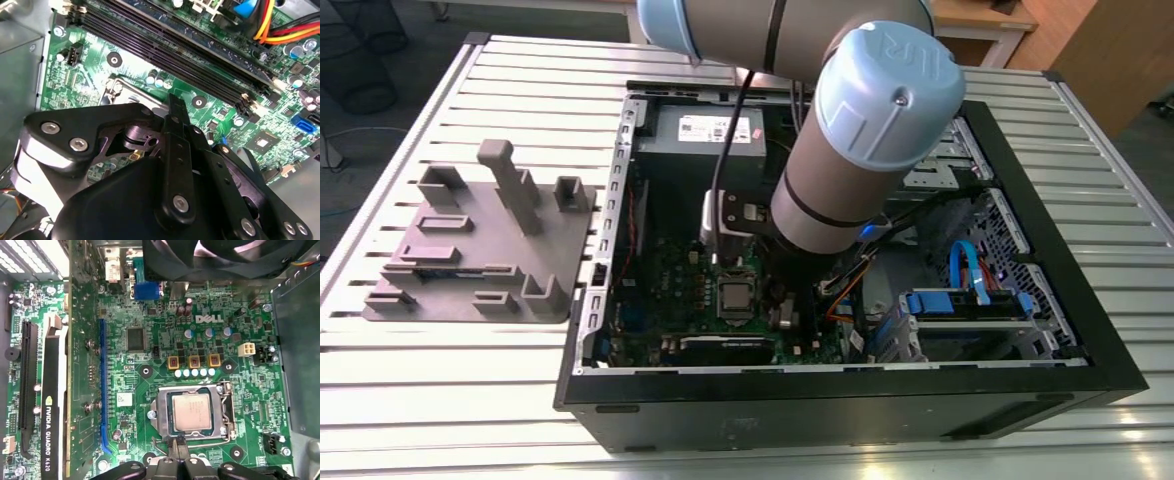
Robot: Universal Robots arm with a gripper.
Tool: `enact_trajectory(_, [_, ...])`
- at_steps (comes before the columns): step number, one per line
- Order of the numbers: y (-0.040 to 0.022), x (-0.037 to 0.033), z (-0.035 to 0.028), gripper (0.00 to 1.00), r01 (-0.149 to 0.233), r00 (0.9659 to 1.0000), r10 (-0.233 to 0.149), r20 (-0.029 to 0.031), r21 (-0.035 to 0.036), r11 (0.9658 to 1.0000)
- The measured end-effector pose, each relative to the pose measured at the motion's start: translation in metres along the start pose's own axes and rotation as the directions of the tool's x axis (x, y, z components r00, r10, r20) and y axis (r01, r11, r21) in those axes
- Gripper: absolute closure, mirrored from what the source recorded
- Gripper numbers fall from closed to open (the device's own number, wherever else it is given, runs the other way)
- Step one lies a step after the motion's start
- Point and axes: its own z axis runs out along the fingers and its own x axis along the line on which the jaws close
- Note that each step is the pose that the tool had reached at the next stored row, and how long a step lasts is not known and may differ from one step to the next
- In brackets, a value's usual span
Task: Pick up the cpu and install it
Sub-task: 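Install the first cpu locking lever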
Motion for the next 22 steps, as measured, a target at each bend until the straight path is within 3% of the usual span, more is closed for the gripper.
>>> enact_trajectory(11, [-0.0010, 0.0002, 0.0044, 0.90, 0.022, 0.9998, -0.022, -0.0026, -0.0013, 0.9998])
enact_trajectory(16, [-0.0010, 0.0004, 0.0050, 0.90, 0.069, 0.9976, -0.069, -0.0085, -0.0046, 0.9976])
enact_trajectory(22, [-0.0013, 0.0004, 0.0060, 0.90, 0.069, 0.9976, -0.069, -0.0084, -0.0047, 0.9976])
